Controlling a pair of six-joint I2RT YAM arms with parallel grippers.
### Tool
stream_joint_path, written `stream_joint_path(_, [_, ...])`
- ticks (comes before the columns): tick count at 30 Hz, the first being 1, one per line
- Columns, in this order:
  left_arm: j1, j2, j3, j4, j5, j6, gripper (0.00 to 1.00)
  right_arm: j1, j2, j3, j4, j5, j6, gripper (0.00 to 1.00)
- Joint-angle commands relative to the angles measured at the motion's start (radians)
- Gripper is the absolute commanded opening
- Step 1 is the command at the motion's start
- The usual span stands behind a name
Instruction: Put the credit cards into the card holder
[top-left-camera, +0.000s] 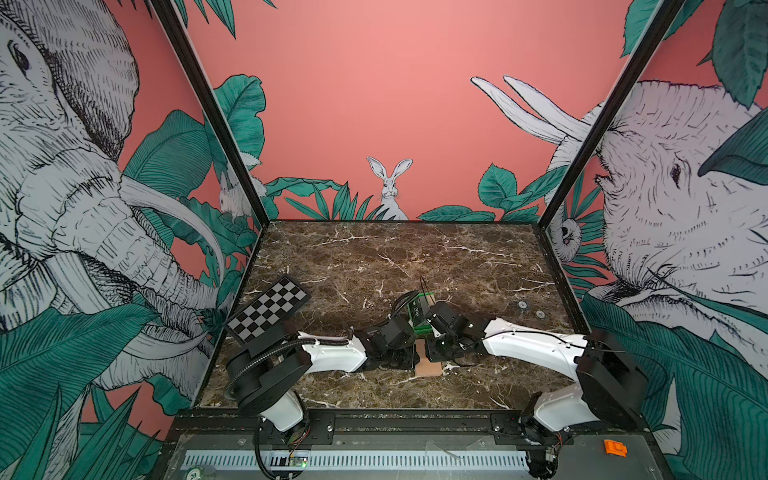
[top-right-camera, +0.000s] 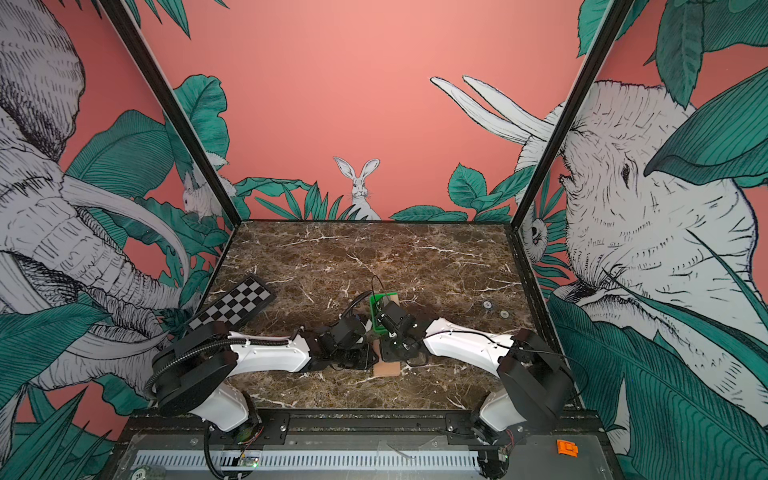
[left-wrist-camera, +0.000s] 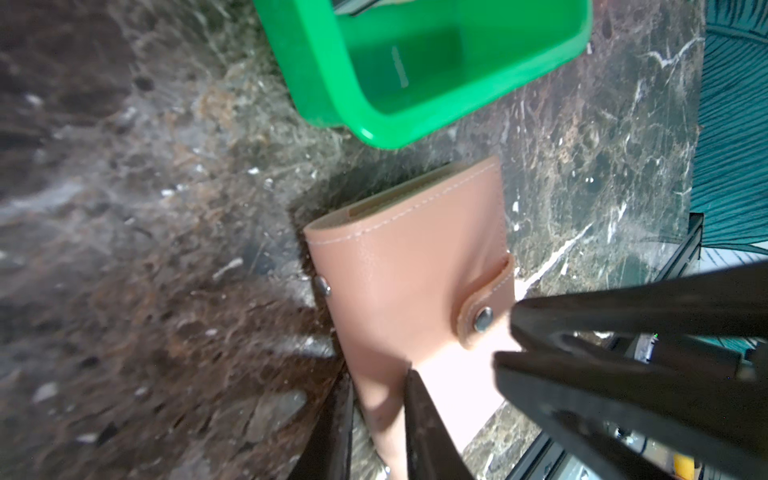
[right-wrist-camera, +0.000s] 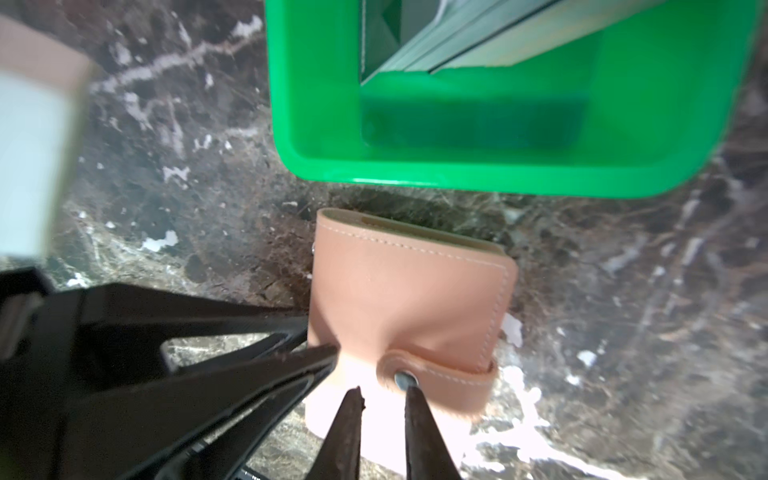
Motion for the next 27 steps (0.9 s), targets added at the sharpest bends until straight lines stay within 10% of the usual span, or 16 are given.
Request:
stream_joint_path(1, [-0.006, -0.026, -0.023, -0.033, -0.019, -0.007, 0.24, 0.003, -0.054, -0.008, 0.005, 0.040, -0.007, 0.23])
stream_joint_path(27, [0.002, -0.114, 0.078, -0.211, -0.056, 0.084, 0.24, 0.003, -0.432, -0.164, 0.034, 0.092, -0.100, 0.59])
